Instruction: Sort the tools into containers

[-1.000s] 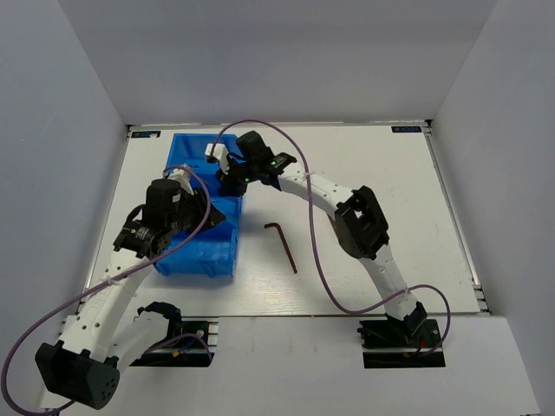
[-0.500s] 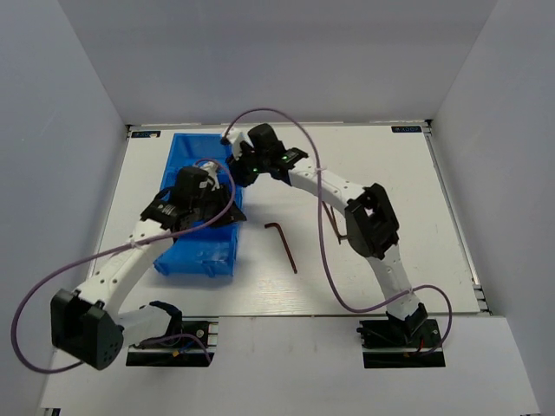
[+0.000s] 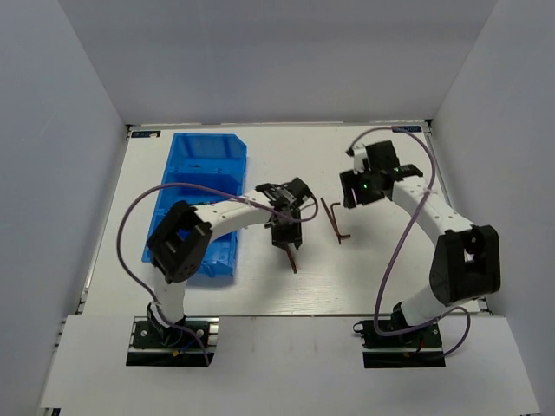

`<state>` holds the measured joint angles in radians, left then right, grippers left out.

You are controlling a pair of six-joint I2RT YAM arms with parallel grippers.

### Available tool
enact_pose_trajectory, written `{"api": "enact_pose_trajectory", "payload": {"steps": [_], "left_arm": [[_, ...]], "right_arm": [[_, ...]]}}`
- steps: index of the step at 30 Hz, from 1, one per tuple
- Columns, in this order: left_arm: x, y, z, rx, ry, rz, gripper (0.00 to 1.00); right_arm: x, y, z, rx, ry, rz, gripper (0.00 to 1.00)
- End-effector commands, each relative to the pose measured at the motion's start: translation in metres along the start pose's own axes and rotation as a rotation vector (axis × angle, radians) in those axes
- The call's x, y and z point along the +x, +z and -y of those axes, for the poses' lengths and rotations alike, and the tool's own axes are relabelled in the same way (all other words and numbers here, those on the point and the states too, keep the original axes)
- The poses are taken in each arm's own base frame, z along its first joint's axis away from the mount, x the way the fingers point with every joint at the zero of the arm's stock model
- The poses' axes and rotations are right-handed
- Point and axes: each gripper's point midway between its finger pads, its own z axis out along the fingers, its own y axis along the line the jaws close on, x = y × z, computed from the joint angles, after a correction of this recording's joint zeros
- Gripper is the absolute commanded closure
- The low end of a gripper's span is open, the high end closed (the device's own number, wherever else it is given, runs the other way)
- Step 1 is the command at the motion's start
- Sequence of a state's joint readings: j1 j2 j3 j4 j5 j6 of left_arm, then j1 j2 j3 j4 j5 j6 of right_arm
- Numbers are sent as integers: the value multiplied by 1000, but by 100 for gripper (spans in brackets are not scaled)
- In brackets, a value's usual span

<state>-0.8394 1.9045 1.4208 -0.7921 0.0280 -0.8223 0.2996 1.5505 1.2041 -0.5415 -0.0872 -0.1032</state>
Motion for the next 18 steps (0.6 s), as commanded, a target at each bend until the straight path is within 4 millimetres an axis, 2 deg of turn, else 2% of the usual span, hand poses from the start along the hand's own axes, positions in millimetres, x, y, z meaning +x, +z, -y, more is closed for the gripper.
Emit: {"api": "enact_pose_trajectory", "payload": {"steps": [1, 2, 3, 4, 7, 10, 17, 18], "left_arm": [[-1, -2, 0, -118, -35, 25, 53], [1, 2, 1, -135, -33, 25, 53], [-7, 2, 3, -148, -32, 46, 53], [-5, 13, 1, -167, -31, 31, 53], [-1, 23, -3, -211, -27, 19, 52], [2, 34, -13, -263, -31, 7, 52], [29, 58, -56, -393, -57, -33, 52], [26, 62, -57, -386, -78, -24, 54]], "right_arm": [[45, -15, -1, -62, 114, -70, 34], [47, -19, 0, -65, 120, -59, 34], [54, -18, -1, -74, 135, -65, 34], [53, -21, 0, -83, 157, -49, 34], [59, -23, -2, -113, 214, -49, 36], [59, -24, -1, -139, 250, -44, 36], [53, -27, -1, -179, 271, -21, 36], [54, -26, -1, -181, 273, -23, 36]]}}
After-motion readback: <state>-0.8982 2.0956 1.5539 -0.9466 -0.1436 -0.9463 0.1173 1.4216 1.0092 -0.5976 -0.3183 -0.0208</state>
